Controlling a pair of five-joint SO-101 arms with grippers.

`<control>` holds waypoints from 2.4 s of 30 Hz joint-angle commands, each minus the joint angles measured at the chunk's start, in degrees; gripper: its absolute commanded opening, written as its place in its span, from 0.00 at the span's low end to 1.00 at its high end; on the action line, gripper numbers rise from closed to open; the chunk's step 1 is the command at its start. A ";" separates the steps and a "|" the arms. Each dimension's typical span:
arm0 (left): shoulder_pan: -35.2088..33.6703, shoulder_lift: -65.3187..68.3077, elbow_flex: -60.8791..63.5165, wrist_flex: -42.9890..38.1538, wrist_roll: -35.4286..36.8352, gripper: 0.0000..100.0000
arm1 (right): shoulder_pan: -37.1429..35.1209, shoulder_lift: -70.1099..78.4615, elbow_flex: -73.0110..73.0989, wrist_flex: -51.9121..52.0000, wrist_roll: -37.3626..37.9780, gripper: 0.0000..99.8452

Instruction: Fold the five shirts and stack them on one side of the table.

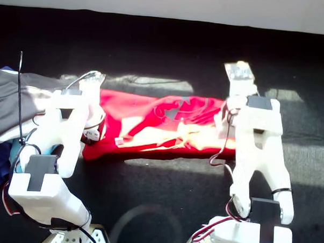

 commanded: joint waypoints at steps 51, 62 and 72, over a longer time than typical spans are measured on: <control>-48.92 47.78 -88.57 26.99 -22.59 0.01 | 6.37 -16.66 -9.19 17.45 6.77 0.01; -43.56 44.62 -108.18 41.67 -18.37 0.16 | 6.64 -24.48 11.82 8.31 6.68 0.03; -29.05 21.93 -83.38 41.85 -12.13 0.17 | 6.73 -25.01 17.89 4.70 6.59 0.13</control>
